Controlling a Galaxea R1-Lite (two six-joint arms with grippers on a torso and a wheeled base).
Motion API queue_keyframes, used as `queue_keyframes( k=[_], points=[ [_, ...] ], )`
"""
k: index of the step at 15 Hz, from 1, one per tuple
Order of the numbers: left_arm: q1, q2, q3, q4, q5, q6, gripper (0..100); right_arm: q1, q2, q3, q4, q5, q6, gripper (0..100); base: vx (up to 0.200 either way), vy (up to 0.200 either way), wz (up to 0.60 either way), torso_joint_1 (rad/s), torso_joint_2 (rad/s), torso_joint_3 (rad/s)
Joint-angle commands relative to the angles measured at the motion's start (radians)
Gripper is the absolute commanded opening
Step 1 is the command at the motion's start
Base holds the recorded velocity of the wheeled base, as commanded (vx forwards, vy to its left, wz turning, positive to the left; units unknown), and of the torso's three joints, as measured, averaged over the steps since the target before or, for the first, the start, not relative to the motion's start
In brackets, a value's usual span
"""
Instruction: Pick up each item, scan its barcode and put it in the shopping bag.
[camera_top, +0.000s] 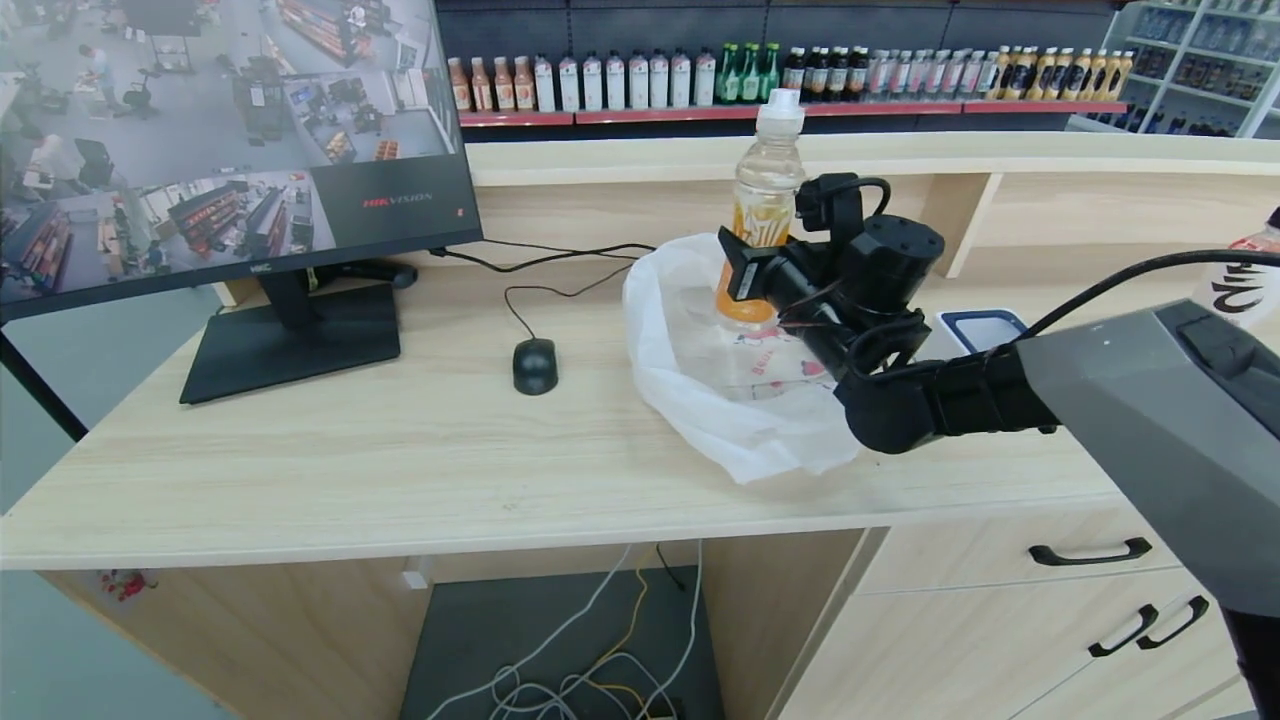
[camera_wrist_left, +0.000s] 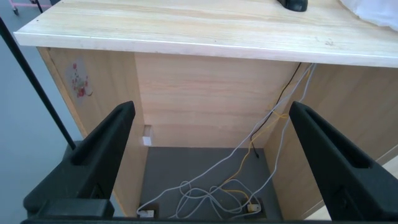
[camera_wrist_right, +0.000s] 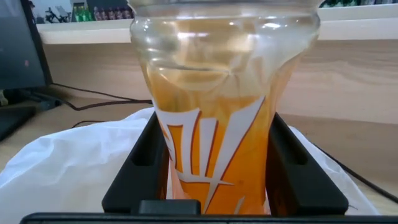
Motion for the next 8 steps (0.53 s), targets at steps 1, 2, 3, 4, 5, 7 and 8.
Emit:
queue_keyframes(
  k=[1, 2, 3, 4, 5, 7, 8],
  points=[
    [0.001, 0.0, 0.0, 0.0, 0.0, 0.0, 100, -0.003, 0.047, -0.044, 0.008, -0.002, 0.001, 0, 0.0, 0.0, 0.0, 0.0, 0.0, 0.0],
    [0.001, 0.0, 0.0, 0.0, 0.0, 0.0, 100, -0.004, 0.056, -0.045, 0.008, -0.001, 0.001, 0, 0.0, 0.0, 0.0, 0.0, 0.0, 0.0],
    [0.001, 0.0, 0.0, 0.0, 0.0, 0.0, 100, -0.004, 0.063, -0.047, 0.014, -0.002, -0.001, 0, 0.0, 0.0, 0.0, 0.0, 0.0, 0.0],
    [0.001, 0.0, 0.0, 0.0, 0.0, 0.0, 100, -0.004, 0.069, -0.047, 0.019, -0.007, -0.001, 0, 0.0, 0.0, 0.0, 0.0, 0.0, 0.0],
    [0.001, 0.0, 0.0, 0.0, 0.0, 0.0, 100, -0.004, 0.076, -0.047, 0.019, -0.011, -0.001, 0, 0.0, 0.0, 0.0, 0.0, 0.0, 0.0],
    [0.001, 0.0, 0.0, 0.0, 0.0, 0.0, 100, -0.004, 0.086, -0.048, 0.02, -0.01, -0.001, 0, 0.0, 0.0, 0.0, 0.0, 0.0, 0.0],
    [0.001, 0.0, 0.0, 0.0, 0.002, 0.0, 100, -0.003, 0.095, -0.058, 0.02, -0.01, -0.001, 0, 0.0, 0.0, 0.0, 0.0, 0.0, 0.0]
  ],
)
